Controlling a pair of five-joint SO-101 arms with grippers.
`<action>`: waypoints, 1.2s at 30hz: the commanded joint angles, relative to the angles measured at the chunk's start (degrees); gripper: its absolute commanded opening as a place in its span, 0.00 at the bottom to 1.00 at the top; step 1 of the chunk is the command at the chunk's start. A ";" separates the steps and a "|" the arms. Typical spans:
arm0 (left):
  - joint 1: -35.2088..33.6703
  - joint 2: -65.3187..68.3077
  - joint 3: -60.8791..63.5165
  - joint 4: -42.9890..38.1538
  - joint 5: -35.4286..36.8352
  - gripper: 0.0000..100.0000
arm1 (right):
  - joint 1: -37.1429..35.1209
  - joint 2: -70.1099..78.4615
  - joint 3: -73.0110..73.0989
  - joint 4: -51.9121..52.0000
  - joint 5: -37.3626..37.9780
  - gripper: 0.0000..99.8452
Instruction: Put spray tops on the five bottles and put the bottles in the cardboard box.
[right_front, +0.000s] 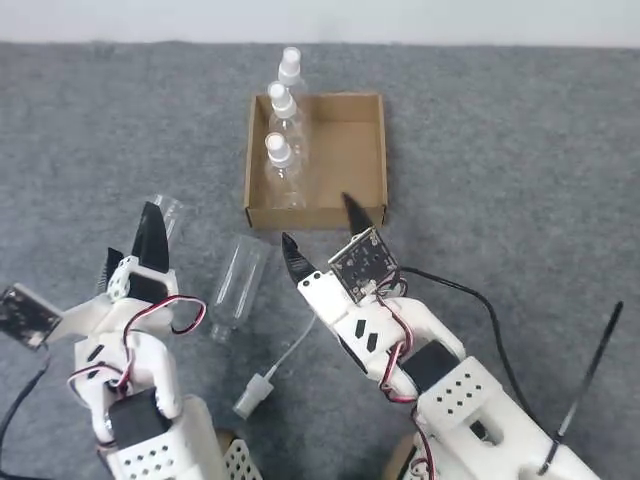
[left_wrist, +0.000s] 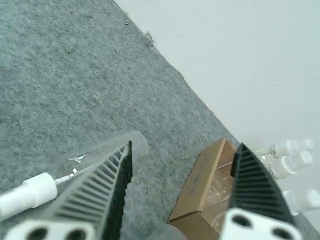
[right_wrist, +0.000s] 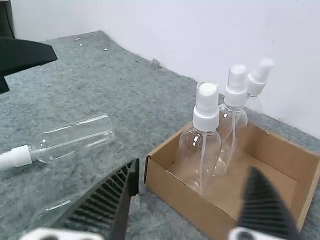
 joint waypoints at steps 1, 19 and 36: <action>0.18 -0.88 -0.57 -2.02 -0.53 0.30 | -0.57 -3.65 -4.84 6.55 0.97 0.11; 0.18 -0.88 -0.57 -2.02 -0.53 0.30 | -4.35 -3.12 -23.65 39.69 5.54 0.01; -0.26 -0.88 -0.57 -1.85 -3.87 0.30 | -4.62 -2.77 -34.20 55.43 -4.92 0.01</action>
